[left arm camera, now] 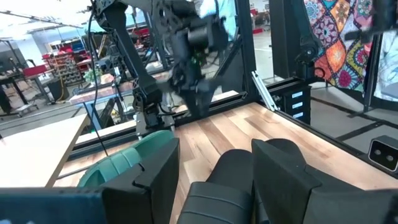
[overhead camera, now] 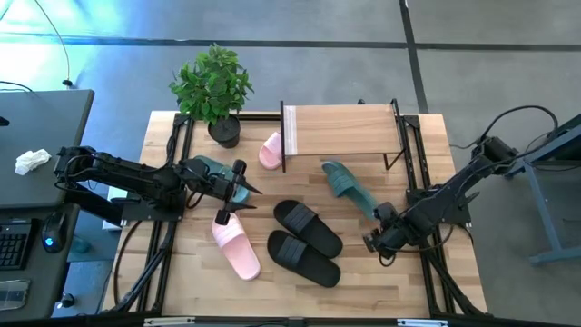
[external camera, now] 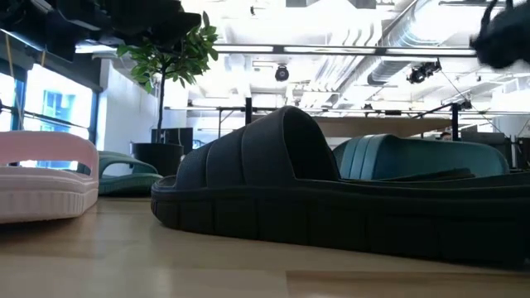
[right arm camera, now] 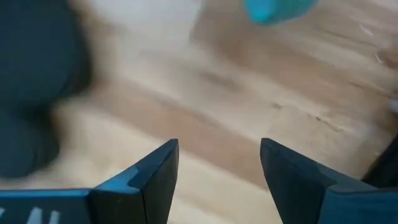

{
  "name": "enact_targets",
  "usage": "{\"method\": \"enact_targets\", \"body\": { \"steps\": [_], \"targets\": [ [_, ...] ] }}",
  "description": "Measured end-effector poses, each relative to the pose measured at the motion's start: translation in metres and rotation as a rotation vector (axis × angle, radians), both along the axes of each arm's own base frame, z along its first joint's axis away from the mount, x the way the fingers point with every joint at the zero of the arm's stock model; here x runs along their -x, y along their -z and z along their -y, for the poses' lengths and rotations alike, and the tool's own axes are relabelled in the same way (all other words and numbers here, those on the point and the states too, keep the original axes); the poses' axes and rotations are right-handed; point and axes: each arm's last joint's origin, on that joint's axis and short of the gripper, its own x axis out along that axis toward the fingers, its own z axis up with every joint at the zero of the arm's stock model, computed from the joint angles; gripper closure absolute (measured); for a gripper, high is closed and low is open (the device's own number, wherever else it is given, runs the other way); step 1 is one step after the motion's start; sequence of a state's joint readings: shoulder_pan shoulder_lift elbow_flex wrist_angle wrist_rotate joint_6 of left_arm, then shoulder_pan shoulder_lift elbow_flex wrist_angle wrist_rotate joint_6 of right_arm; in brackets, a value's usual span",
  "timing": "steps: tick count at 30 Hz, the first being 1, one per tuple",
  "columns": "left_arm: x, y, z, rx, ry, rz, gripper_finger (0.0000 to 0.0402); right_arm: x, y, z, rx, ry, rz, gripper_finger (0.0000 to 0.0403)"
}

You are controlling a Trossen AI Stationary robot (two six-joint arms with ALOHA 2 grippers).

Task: Pick and place slides into the shelf
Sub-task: Put the right green slide under the shelf

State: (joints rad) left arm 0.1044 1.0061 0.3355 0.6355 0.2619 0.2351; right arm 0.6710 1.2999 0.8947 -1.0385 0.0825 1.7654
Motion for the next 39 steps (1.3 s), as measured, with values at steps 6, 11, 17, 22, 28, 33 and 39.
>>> {"method": "enact_targets", "body": {
  "steps": [6, 11, 17, 22, 28, 33, 39],
  "targets": [
    [0.000, 0.001, 0.000, -0.021, 0.001, -0.007, 0.0220, -0.009, -0.038, -0.016, 0.046, -0.410, 0.134, 0.0190],
    [0.000, 0.001, 0.000, -0.021, 0.001, -0.008, 0.0220, -0.018, -0.041, -0.020, 0.186, -0.778, 0.034, 0.0207],
    [0.000, 0.001, 0.000, -0.021, 0.001, -0.007, 0.0220, -0.029, -0.018, -0.017, 0.317, -1.354, -0.348, 0.0219],
    [0.000, 0.001, 0.000, -0.021, 0.001, -0.007, 0.0220, -0.042, 0.005, -0.013, 0.440, -1.819, -0.640, 0.0219],
    [0.000, 0.001, 0.000, -0.022, -0.006, -0.007, 0.0220, -0.058, 0.023, -0.005, 0.484, -2.013, -0.836, 0.0219],
    [0.000, 0.001, 0.000, -0.021, -0.007, -0.007, 0.0220, -0.057, 0.026, -0.006, 0.417, -2.023, -0.861, 0.0220],
    [0.000, 0.001, 0.000, -0.041, -0.006, -0.004, 0.0220, -0.053, 0.027, -0.010, 0.293, -2.114, -0.829, 0.0220]
  ]
}}
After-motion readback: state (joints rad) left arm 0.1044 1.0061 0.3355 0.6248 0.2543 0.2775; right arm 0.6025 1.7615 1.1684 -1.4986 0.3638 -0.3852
